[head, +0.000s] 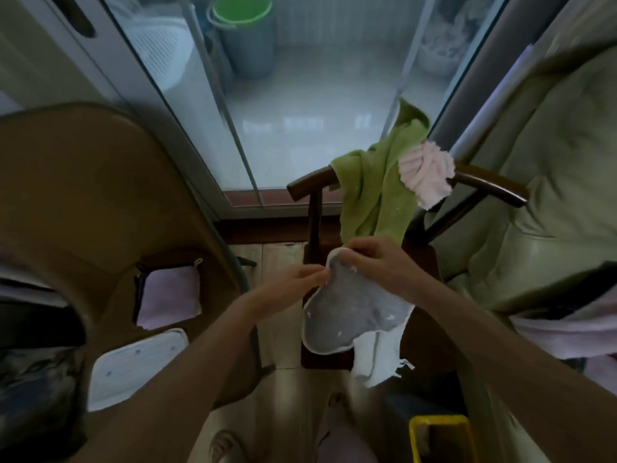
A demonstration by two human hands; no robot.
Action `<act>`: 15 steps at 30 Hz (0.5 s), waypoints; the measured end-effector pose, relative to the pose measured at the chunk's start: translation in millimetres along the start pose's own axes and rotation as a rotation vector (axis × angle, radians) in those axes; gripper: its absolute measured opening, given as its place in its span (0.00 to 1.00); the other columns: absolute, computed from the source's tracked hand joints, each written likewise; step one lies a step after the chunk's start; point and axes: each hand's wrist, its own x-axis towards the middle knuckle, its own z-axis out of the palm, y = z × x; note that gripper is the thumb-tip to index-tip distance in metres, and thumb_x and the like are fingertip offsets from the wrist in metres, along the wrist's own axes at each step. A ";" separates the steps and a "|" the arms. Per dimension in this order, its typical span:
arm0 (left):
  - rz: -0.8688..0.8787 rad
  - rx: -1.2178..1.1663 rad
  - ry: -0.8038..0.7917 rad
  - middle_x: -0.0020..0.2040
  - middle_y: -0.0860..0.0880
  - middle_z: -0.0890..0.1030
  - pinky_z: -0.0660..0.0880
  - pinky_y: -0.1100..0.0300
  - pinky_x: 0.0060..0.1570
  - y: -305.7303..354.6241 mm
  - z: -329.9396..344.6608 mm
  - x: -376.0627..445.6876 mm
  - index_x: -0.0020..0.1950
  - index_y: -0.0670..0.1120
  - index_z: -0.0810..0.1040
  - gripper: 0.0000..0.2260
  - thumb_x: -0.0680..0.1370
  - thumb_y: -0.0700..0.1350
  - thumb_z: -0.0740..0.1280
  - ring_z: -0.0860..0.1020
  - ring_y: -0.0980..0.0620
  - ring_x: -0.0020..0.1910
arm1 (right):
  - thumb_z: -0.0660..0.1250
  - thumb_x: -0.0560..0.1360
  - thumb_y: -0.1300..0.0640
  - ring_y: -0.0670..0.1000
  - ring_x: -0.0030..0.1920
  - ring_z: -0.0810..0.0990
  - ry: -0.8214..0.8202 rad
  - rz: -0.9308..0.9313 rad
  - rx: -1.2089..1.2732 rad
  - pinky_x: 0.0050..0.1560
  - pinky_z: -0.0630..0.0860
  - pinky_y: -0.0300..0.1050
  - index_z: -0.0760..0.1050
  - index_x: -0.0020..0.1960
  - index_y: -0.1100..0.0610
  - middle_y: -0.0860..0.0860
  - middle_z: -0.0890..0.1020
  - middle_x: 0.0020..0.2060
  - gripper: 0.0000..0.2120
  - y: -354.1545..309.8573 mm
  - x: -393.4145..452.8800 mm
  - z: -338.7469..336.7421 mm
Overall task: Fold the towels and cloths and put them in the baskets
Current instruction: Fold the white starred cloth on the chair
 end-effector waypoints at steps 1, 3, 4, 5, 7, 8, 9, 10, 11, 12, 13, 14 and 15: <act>0.010 0.013 -0.009 0.53 0.53 0.81 0.73 0.53 0.60 -0.7 -2.0 -10.0 0.56 0.53 0.80 0.14 0.79 0.58 0.60 0.79 0.54 0.56 | 0.65 0.79 0.58 0.43 0.37 0.76 0.026 0.007 0.004 0.40 0.70 0.36 0.82 0.48 0.59 0.54 0.81 0.38 0.08 -10.0 -0.2 3.8; 0.012 0.038 0.013 0.49 0.51 0.82 0.76 0.59 0.52 -5.1 -11.8 -35.1 0.53 0.50 0.81 0.11 0.79 0.54 0.64 0.80 0.53 0.51 | 0.63 0.79 0.58 0.44 0.39 0.75 0.111 0.042 0.040 0.42 0.70 0.39 0.80 0.47 0.60 0.52 0.79 0.38 0.08 -27.8 -1.3 15.4; 0.025 0.052 0.025 0.47 0.51 0.82 0.75 0.63 0.48 -8.9 -19.1 -54.3 0.52 0.48 0.82 0.10 0.79 0.52 0.65 0.81 0.55 0.48 | 0.63 0.79 0.58 0.46 0.41 0.75 0.155 0.060 0.061 0.43 0.70 0.41 0.80 0.47 0.60 0.52 0.79 0.39 0.08 -37.0 -4.2 25.7; 0.046 0.064 0.033 0.44 0.53 0.82 0.74 0.67 0.44 -15.2 -26.8 -69.9 0.51 0.47 0.82 0.09 0.79 0.50 0.65 0.80 0.59 0.45 | 0.63 0.79 0.58 0.47 0.42 0.76 0.193 0.082 0.075 0.44 0.70 0.43 0.79 0.47 0.59 0.52 0.79 0.40 0.08 -44.7 -7.4 34.6; 0.052 0.096 0.050 0.35 0.58 0.80 0.72 0.71 0.37 -35.4 -47.7 -110.1 0.46 0.49 0.82 0.07 0.78 0.48 0.66 0.78 0.65 0.36 | 0.64 0.79 0.58 0.46 0.43 0.77 0.215 0.106 0.057 0.45 0.71 0.40 0.79 0.44 0.55 0.50 0.80 0.39 0.07 -61.1 -18.6 57.7; 0.034 0.111 0.056 0.33 0.59 0.80 0.71 0.71 0.36 -47.7 -59.8 -132.3 0.44 0.50 0.82 0.06 0.78 0.48 0.67 0.77 0.65 0.34 | 0.65 0.78 0.58 0.44 0.42 0.77 0.189 0.106 0.032 0.44 0.71 0.37 0.79 0.43 0.54 0.48 0.80 0.38 0.06 -70.6 -26.2 70.6; 0.015 0.129 0.053 0.32 0.60 0.79 0.71 0.72 0.35 -61.3 -72.1 -152.8 0.43 0.50 0.82 0.06 0.77 0.48 0.68 0.77 0.65 0.34 | 0.67 0.77 0.58 0.43 0.42 0.78 0.149 0.110 -0.003 0.44 0.71 0.35 0.80 0.43 0.53 0.47 0.81 0.38 0.05 -79.5 -32.9 83.3; -0.006 0.152 0.046 0.32 0.60 0.79 0.71 0.72 0.35 -73.5 -84.1 -173.1 0.43 0.49 0.82 0.05 0.77 0.48 0.69 0.77 0.65 0.34 | 0.68 0.76 0.57 0.44 0.42 0.78 0.107 0.112 -0.041 0.43 0.72 0.34 0.81 0.43 0.54 0.48 0.82 0.39 0.04 -88.0 -39.0 96.9; -0.021 0.177 0.042 0.32 0.59 0.78 0.70 0.72 0.35 -85.2 -95.5 -192.3 0.43 0.50 0.82 0.04 0.77 0.48 0.69 0.76 0.66 0.34 | 0.69 0.75 0.58 0.44 0.42 0.79 0.075 0.117 -0.078 0.42 0.72 0.33 0.82 0.43 0.55 0.49 0.82 0.39 0.04 -95.2 -43.2 111.0; -0.029 0.202 0.041 0.32 0.59 0.77 0.70 0.73 0.34 -94.2 -105.6 -210.8 0.42 0.51 0.81 0.04 0.77 0.47 0.69 0.75 0.66 0.33 | 0.69 0.75 0.59 0.45 0.40 0.78 0.058 0.115 -0.099 0.40 0.72 0.33 0.82 0.43 0.57 0.52 0.82 0.39 0.04 -101.7 -46.2 125.6; -0.034 0.235 0.047 0.32 0.58 0.76 0.69 0.73 0.33 -103.1 -115.3 -227.1 0.41 0.52 0.80 0.06 0.77 0.46 0.68 0.74 0.66 0.32 | 0.70 0.74 0.61 0.44 0.38 0.78 0.063 0.112 -0.111 0.38 0.72 0.32 0.81 0.43 0.60 0.54 0.82 0.38 0.03 -107.0 -48.0 140.7; -0.042 0.271 0.064 0.31 0.57 0.75 0.68 0.72 0.32 -110.9 -123.1 -241.6 0.39 0.53 0.79 0.07 0.77 0.46 0.68 0.73 0.65 0.30 | 0.70 0.74 0.63 0.43 0.36 0.77 0.074 0.103 -0.126 0.36 0.72 0.31 0.80 0.43 0.61 0.55 0.81 0.37 0.02 -110.4 -48.3 155.9; -0.058 0.307 0.092 0.31 0.56 0.73 0.67 0.69 0.32 -120.0 -130.4 -253.1 0.37 0.53 0.78 0.09 0.77 0.48 0.68 0.72 0.62 0.29 | 0.70 0.74 0.64 0.42 0.34 0.77 0.086 0.102 -0.163 0.36 0.71 0.30 0.80 0.42 0.62 0.56 0.81 0.37 0.02 -113.2 -48.8 170.8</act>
